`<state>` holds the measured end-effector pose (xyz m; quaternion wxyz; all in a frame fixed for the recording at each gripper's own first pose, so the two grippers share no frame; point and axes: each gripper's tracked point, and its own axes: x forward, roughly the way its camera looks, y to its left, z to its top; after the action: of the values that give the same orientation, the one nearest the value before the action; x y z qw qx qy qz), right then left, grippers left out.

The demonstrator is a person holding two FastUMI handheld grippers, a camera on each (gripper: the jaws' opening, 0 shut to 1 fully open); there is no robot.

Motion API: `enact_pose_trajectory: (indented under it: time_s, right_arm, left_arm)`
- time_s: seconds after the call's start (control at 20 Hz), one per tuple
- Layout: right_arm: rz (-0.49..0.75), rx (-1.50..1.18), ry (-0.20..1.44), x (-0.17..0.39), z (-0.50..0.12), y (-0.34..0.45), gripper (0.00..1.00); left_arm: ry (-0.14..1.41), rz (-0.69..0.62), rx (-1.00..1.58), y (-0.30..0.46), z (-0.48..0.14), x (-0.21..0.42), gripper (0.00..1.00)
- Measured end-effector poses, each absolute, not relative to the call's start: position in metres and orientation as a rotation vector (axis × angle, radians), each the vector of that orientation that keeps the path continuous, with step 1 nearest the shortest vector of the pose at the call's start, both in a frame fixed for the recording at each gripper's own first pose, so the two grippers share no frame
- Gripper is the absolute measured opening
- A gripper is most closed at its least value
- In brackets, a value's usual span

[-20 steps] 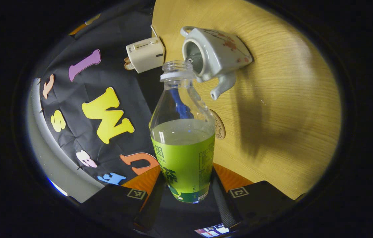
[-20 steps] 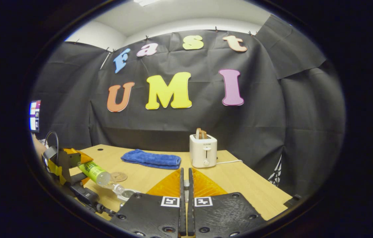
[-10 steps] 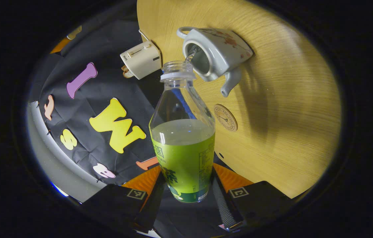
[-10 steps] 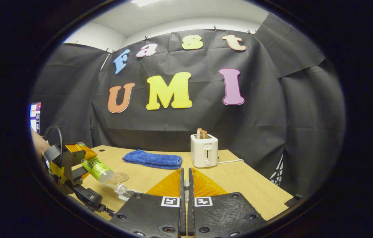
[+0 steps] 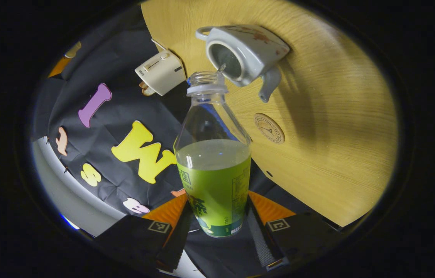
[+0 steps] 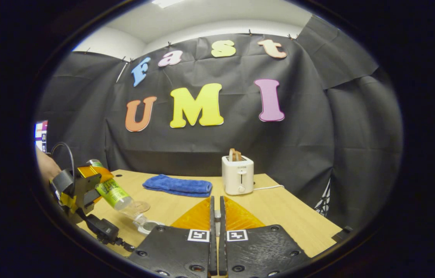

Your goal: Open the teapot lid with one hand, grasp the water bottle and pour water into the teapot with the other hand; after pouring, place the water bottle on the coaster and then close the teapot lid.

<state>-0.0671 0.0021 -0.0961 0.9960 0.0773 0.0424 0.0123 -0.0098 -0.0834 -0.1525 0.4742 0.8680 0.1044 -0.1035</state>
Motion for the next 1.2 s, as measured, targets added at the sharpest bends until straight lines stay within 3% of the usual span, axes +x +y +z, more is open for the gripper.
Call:
enact_pose_trajectory:
  time_s: [0.05,0.85,1.2]
  right_arm:
    - [0.026,0.154,0.085,-0.068,-0.095,0.003,0.02]
    - [0.032,0.15,0.088,-0.067,-0.096,0.003,0.02]
    - [0.026,0.151,0.094,-0.065,-0.1,0.001,0.02]
  left_arm:
    - [0.243,-0.248,2.136,-0.084,-0.149,-0.008,0.73]
    - [0.171,-0.22,2.191,-0.098,-0.133,-0.01,0.76]
    - [0.248,-0.293,1.802,-0.078,-0.166,-0.008,0.72]
